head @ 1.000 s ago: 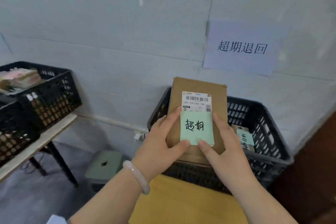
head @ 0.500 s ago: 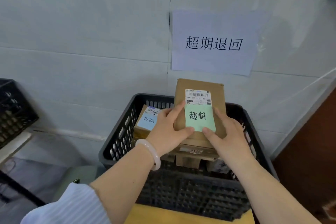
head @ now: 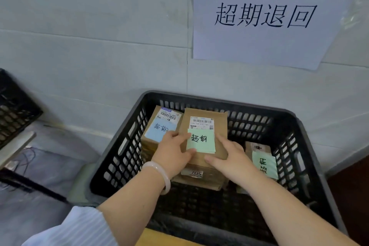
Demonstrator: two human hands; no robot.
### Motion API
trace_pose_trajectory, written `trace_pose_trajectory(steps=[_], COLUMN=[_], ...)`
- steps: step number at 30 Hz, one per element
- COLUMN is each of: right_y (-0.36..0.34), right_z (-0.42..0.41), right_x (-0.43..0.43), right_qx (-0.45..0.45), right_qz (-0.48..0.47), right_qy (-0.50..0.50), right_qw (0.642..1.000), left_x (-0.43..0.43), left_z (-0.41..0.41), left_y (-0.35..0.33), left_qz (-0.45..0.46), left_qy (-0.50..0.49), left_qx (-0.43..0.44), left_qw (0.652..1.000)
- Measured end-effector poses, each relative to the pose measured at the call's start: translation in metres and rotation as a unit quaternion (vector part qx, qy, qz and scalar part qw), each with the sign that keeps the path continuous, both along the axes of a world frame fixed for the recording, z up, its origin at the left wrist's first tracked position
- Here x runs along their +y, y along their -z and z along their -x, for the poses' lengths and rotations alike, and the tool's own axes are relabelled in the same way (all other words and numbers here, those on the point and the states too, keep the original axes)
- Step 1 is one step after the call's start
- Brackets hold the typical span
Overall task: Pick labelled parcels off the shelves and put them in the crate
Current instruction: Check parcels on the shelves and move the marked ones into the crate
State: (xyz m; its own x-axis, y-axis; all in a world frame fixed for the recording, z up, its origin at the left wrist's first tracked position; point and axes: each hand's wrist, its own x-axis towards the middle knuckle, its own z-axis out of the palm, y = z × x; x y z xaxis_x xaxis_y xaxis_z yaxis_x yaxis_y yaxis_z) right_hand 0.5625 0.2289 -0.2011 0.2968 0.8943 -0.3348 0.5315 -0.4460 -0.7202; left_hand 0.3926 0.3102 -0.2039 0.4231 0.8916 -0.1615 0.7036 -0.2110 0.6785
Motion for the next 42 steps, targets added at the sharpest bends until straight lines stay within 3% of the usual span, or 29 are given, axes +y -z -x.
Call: trace_pose_trajectory(steps=[8, 12, 17, 22, 27, 32, 42], right_y=[0.02, 0.025, 0.007, -0.032, -0.061, -0.056, -0.04], right_z=[0.001, 0.001, 0.004, 0.035, 0.1, 0.179, 0.336], right_x=[0.014, 0.014, 0.009, -0.002, -0.012, -0.018, -0.135], right_qx=[-0.035, -0.055, -0.146, -0.197, -0.258, -0.255, -0.187], right_qz=[0.051, 0.051, 0.002, -0.083, -0.182, -0.253, -0.323], right_qy=[-0.071, -0.079, -0.092, -0.164, -0.293, -0.425, -0.622], right_qw=[0.996, 0.994, 0.985, 0.963, 0.902, 0.831, 0.688], left_x=[0.01, 0.01, 0.006, -0.008, -0.044, -0.11, -0.329], left_z=[0.004, 0.005, 0.008, 0.04, 0.116, 0.209, 0.337], left_y=[0.008, 0.008, -0.002, -0.026, -0.034, -0.033, -0.039], left_qz=[-0.092, -0.087, -0.084, -0.183, -0.251, -0.225, -0.195], left_qy=[0.045, 0.049, 0.068, 0.045, -0.046, -0.177, -0.401], left_qx=[0.214, 0.238, 0.245, 0.211, 0.162, 0.178, 0.251], left_qw=[0.972, 0.966, 0.963, 0.959, 0.953, 0.942, 0.859])
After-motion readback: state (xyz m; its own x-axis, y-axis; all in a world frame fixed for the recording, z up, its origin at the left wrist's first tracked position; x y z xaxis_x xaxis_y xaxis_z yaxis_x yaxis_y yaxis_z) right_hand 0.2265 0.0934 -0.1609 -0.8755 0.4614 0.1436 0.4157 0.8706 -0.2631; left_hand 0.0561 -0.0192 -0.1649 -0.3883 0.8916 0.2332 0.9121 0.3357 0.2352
